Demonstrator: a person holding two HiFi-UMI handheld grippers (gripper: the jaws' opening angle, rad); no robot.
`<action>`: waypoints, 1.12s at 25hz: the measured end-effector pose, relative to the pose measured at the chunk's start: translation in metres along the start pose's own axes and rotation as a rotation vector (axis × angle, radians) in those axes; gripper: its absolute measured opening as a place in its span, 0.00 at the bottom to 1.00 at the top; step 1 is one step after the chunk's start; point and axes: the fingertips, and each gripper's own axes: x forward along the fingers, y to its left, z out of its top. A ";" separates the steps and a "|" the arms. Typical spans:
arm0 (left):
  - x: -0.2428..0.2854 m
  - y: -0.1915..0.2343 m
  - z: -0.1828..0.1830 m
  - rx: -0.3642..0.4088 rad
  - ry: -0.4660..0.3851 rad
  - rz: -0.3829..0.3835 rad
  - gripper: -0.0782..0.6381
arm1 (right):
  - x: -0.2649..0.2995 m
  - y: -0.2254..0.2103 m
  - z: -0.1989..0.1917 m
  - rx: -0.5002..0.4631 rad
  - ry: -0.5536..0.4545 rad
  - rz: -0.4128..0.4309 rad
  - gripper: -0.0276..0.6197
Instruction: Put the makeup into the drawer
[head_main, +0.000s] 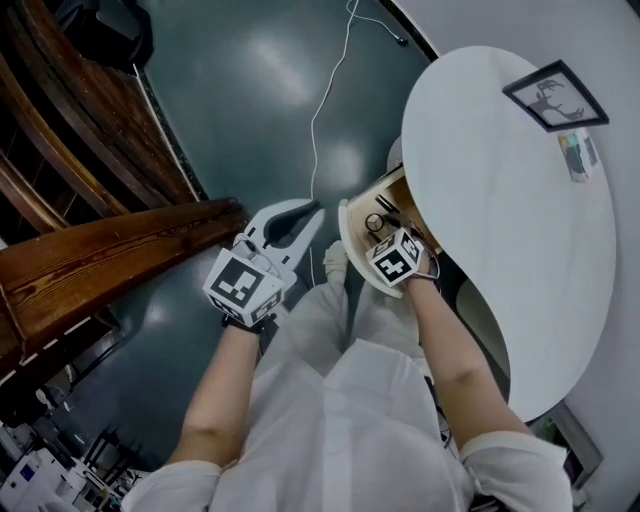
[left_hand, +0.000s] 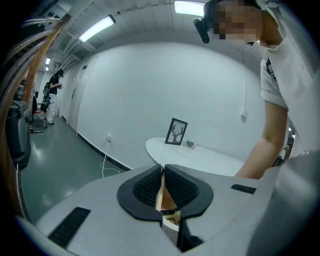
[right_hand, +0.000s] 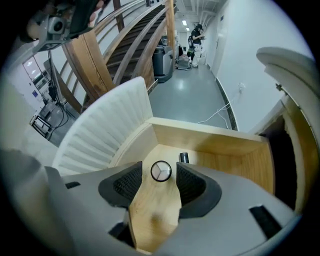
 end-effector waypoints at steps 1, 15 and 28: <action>-0.002 -0.001 0.003 0.004 -0.003 -0.002 0.14 | -0.008 0.001 0.003 0.010 -0.012 -0.009 0.36; -0.029 -0.001 0.065 0.076 -0.074 -0.001 0.14 | -0.154 0.001 0.040 0.156 -0.265 -0.132 0.34; -0.062 0.007 0.136 0.140 -0.190 0.035 0.14 | -0.314 -0.067 0.047 0.334 -0.535 -0.442 0.25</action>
